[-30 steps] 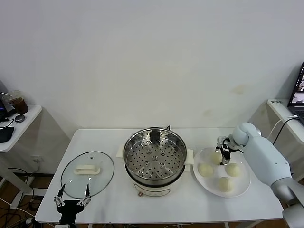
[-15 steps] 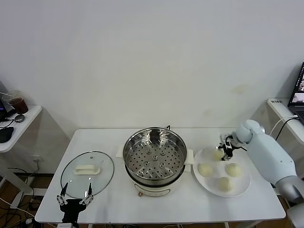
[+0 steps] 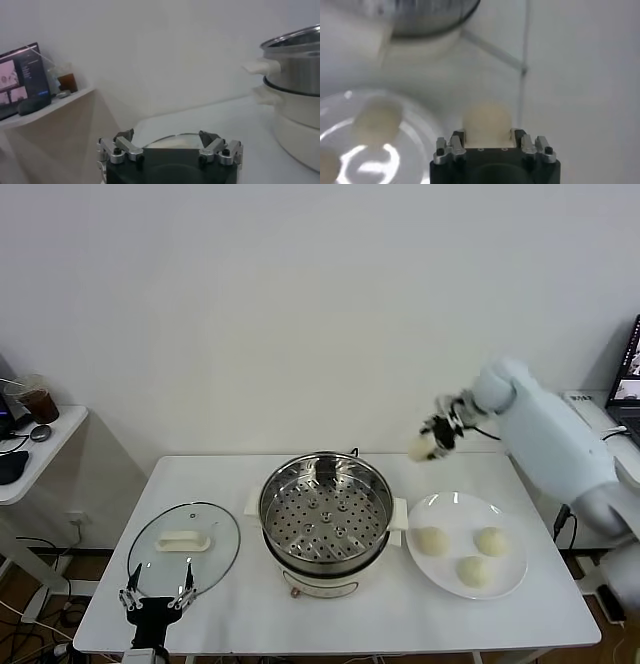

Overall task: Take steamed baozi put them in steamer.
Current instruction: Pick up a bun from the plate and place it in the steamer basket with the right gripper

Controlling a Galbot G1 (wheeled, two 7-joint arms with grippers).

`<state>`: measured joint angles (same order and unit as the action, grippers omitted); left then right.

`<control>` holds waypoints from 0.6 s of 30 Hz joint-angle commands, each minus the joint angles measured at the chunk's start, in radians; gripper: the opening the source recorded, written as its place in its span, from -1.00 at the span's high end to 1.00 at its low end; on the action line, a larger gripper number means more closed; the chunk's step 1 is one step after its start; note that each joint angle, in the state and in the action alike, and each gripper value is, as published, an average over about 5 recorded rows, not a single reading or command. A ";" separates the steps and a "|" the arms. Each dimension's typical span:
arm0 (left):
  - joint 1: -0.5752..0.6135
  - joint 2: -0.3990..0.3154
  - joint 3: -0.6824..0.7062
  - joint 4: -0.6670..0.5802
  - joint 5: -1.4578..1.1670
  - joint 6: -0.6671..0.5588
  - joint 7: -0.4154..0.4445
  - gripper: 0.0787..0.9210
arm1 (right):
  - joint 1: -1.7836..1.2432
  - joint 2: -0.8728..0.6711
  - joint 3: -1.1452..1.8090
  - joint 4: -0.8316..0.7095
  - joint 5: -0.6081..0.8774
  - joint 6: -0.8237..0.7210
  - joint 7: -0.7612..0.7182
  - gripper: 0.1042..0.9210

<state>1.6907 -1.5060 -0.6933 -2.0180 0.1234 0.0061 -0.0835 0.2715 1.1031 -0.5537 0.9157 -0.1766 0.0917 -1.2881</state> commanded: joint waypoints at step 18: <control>0.013 -0.015 0.003 -0.014 -0.001 -0.004 -0.020 -0.77 | 0.134 0.165 -0.305 0.170 -0.099 0.700 0.085 -0.17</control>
<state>1.7053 -1.5199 -0.6903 -2.0321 0.1214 0.0024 -0.1033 0.3837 1.2448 -0.8042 1.0499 -0.2087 0.6101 -1.2314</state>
